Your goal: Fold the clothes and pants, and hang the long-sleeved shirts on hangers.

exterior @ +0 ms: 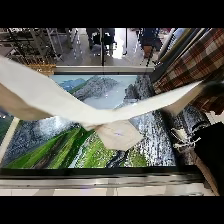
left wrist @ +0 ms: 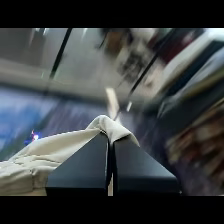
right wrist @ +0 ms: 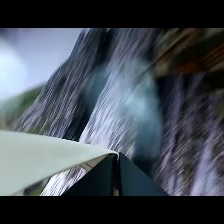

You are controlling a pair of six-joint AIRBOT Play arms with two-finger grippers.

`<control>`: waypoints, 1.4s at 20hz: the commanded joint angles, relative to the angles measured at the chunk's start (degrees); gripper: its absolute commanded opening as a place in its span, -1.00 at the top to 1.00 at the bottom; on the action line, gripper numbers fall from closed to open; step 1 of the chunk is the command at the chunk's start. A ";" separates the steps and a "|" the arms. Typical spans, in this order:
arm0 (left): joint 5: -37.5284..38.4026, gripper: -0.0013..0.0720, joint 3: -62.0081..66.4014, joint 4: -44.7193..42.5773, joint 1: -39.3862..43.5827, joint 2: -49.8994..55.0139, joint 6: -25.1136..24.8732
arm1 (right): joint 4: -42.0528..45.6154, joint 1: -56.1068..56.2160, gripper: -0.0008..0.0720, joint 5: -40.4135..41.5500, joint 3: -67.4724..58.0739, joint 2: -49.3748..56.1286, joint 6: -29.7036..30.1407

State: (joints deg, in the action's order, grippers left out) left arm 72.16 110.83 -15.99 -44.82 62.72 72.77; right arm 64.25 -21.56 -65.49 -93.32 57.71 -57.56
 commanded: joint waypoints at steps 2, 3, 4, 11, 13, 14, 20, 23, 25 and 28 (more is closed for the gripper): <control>-22.27 0.94 14.56 48.83 -16.92 -3.19 -2.29 | 5.99 -5.16 0.93 11.13 -17.57 -12.81 -3.63; -24.50 0.94 14.56 54.77 -22.45 -3.91 -3.17 | 7.19 -5.99 0.93 11.39 -19.43 -14.16 -3.23; -23.91 0.94 14.56 56.89 -27.91 -4.00 -3.06 | 8.63 -6.45 0.93 11.08 -20.83 -15.10 -3.15; 9.68 0.94 5.01 23.89 -50.86 -1.81 3.54 | 10.73 -6.54 0.93 0.87 -21.53 -13.97 4.33; 16.68 0.94 1.20 10.84 -47.45 -1.81 4.85 | 10.60 -6.54 0.93 -11.17 -21.49 -11.26 4.57; 18.69 0.94 -0.28 6.95 -44.87 -1.81 5.99 | 9.73 -6.54 0.93 -19.06 -21.38 -9.42 4.17; 25.79 0.95 -2.23 -28.20 -25.90 -1.49 2.67 | 1.44 -6.47 0.94 -31.71 -5.05 -6.34 -6.71; 23.06 0.95 -7.13 -35.82 -15.04 1.42 1.60 | 2.45 -3.67 0.94 -23.43 8.46 -4.15 -8.46; 14.34 0.95 -12.87 -39.47 -7.65 5.16 1.29 | 4.46 0.72 0.94 -13.16 16.70 0.04 -10.23; -5.01 0.95 -17.84 -40.98 0.66 15.15 1.33 | 6.16 7.15 0.94 7.39 20.92 12.41 -12.52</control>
State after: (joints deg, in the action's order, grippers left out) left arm 82.83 97.56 -51.64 -52.40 70.52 74.54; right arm 69.04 -19.38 -75.59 -78.32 61.41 -67.37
